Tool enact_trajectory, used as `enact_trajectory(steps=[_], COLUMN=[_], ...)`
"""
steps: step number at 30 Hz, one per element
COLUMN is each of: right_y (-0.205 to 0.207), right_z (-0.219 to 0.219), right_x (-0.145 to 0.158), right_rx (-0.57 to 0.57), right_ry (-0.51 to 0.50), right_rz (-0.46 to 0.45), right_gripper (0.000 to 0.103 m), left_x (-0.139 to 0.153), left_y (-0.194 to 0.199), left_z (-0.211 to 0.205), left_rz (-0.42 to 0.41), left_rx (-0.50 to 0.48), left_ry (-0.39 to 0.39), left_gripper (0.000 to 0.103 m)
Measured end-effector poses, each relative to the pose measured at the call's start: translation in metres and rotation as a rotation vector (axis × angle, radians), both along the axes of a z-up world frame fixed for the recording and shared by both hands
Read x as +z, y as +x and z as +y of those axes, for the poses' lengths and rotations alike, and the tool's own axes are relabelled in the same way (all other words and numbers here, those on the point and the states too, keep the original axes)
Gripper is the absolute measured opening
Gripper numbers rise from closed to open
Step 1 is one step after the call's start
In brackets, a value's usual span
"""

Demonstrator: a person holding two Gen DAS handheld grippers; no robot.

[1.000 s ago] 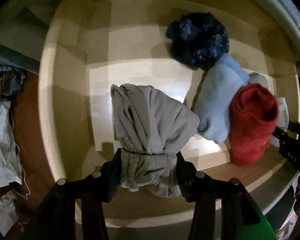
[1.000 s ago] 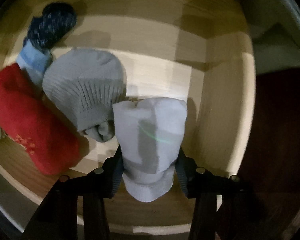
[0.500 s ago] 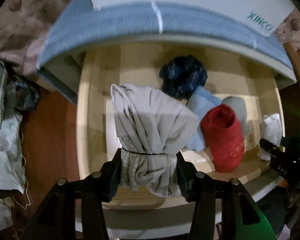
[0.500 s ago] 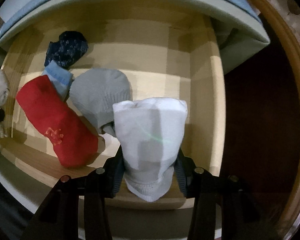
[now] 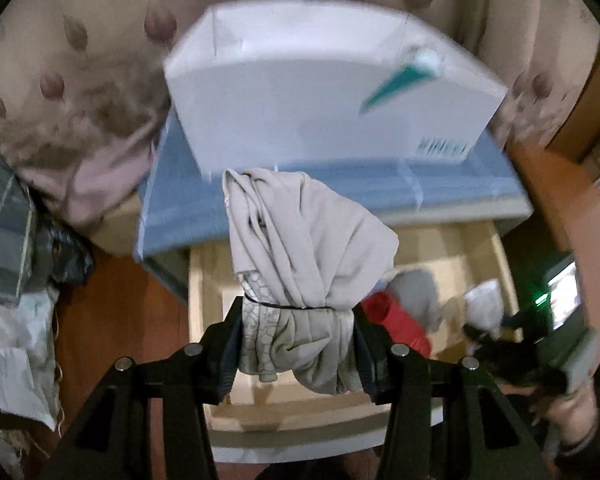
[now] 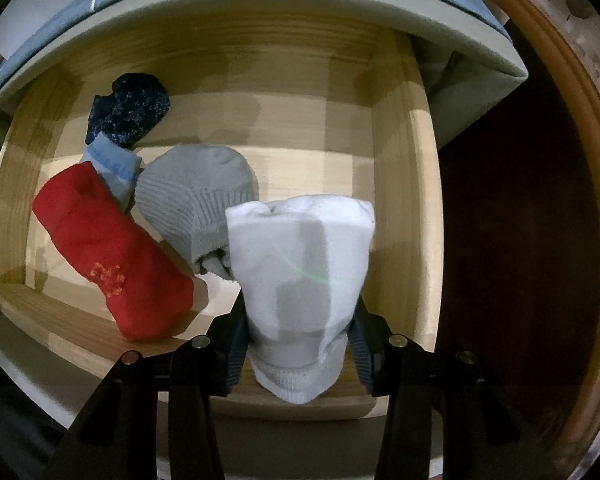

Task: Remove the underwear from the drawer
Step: 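Lift the beige underwear with the left tool over the box while the right tool holds the sock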

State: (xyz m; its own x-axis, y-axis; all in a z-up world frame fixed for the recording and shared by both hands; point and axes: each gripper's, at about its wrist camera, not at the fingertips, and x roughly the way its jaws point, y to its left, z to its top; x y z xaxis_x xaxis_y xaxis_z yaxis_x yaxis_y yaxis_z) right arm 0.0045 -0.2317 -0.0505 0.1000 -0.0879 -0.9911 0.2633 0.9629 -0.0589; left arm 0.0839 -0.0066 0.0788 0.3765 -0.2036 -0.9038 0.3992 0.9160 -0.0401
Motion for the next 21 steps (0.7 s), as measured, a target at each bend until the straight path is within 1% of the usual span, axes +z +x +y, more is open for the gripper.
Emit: enact_trajectory(steps=[2,3,5,6,9,11,14,15,20,21], right_y=[-0.004,-0.005,-0.004,-0.004,-0.003,-0.003,-0.002,-0.002,-0.002,-0.002], right_z=[-0.006,-0.006,-0.006,-0.008,-0.006,-0.006,-0.006,-0.006,-0.006,-0.006], right_x=[0.004,-0.005,-0.004,-0.003,-0.003,-0.006,-0.006,-0.006,-0.004,-0.004], right_rx=[-0.005,-0.005,-0.004,-0.005,-0.007,-0.009,-0.018,-0.018,-0.019,-0.02], right_ry=[0.002,0.005,0.006,0.005,0.006,0.013,0.016,0.018,0.029,0.033], right_rz=[0.0,0.0,-0.001,-0.002,-0.003,-0.003,-0.002,-0.001,-0.008,-0.007], right_gripper=[0.041,0.041,0.041,0.041,0.041,0.041,0.041,0.041,0.041,0.041], left_x=[0.026,0.042,0.064,0.08,0.107,0.118,0.122,0.12,0.101,0.097], left_y=[0.004,0.006,0.011,0.014,0.028,0.038,0.061,0.073,0.116,0.12], left_z=[0.0,-0.001,-0.003,-0.006,-0.013,-0.019,-0.029,-0.033,-0.045,-0.046], left_rz=[-0.05,-0.083,-0.134,-0.174,-0.257,-0.292,-0.325,-0.32,-0.27,-0.271], left_rx=[-0.005,-0.01,-0.019,-0.027,-0.035,-0.036,-0.024,-0.019,0.004,0.009], left_ry=[-0.025,-0.041,-0.062,-0.072,-0.092,-0.104,-0.08,-0.07,-0.069,-0.062], left_gripper=[0.049,0.049,0.049,0.049,0.049,0.049,0.049,0.049,0.049,0.049])
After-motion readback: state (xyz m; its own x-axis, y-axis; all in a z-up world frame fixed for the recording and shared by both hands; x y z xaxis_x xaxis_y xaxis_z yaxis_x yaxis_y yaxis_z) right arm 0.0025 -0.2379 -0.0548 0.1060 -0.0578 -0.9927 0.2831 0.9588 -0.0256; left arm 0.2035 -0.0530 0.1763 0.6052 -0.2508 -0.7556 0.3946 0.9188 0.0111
